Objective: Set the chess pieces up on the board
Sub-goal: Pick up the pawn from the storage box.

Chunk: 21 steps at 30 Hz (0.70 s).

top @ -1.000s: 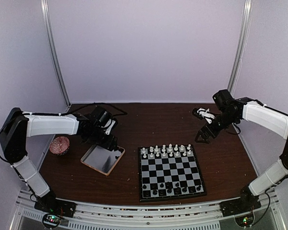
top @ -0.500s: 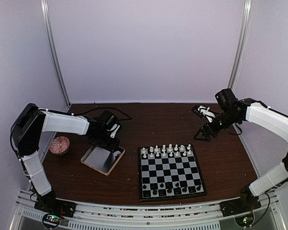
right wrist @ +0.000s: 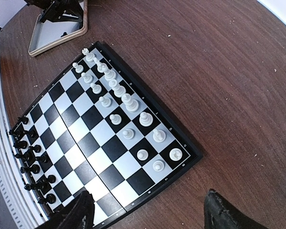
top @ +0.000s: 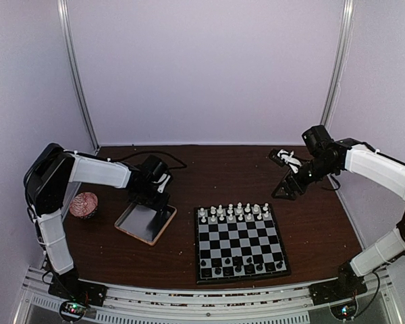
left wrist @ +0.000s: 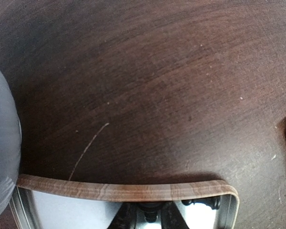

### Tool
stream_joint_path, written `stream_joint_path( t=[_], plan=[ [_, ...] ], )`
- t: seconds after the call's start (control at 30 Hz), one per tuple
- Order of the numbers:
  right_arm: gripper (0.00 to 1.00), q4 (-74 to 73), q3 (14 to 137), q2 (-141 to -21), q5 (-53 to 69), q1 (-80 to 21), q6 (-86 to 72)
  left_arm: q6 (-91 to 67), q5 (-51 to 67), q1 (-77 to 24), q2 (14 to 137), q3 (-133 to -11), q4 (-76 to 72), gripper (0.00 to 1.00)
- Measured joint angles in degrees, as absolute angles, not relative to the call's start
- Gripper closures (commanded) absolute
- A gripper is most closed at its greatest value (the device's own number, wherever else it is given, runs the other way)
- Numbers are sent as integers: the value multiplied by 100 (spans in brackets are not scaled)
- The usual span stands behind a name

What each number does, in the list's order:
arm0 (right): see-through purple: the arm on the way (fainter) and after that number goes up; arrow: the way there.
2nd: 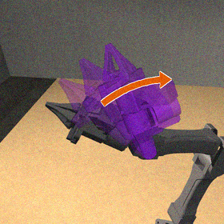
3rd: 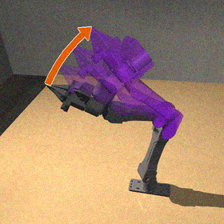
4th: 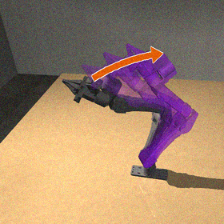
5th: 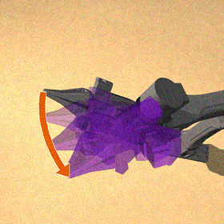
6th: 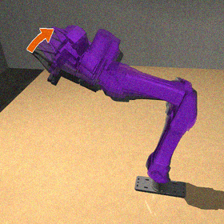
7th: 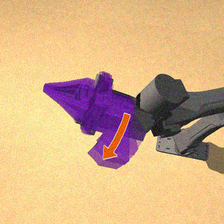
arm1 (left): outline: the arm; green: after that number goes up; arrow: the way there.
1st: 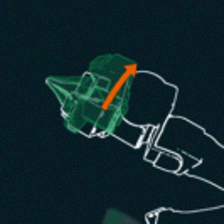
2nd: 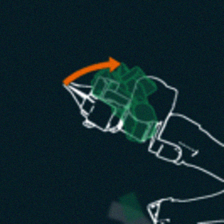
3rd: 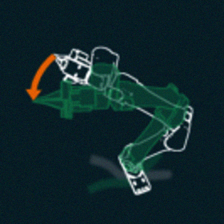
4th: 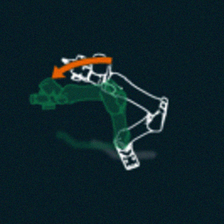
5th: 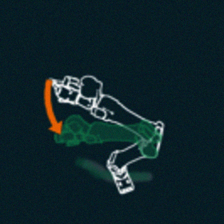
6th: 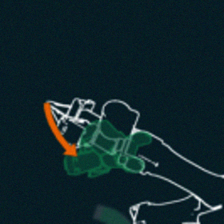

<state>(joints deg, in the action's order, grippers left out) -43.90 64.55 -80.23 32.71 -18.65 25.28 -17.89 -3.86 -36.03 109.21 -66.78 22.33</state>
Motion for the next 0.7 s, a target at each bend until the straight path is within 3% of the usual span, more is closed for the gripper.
stream_joint_path(
  t=[0.23,0.37,0.7],
  plan=[
    [23,-4414,6455,-8160,3352,-1865,2532,-1688,-375,-3594,10921,-6676,2233,86],
    [23,-4447,6455,-8208,3413,-1865,2534,-1597,-349,-3594,10921,-6632,2182,81],
    [24,-4525,6455,-8211,3516,-1865,2541,-1466,-342,-3594,10792,-6361,1863,93]
  ],
)
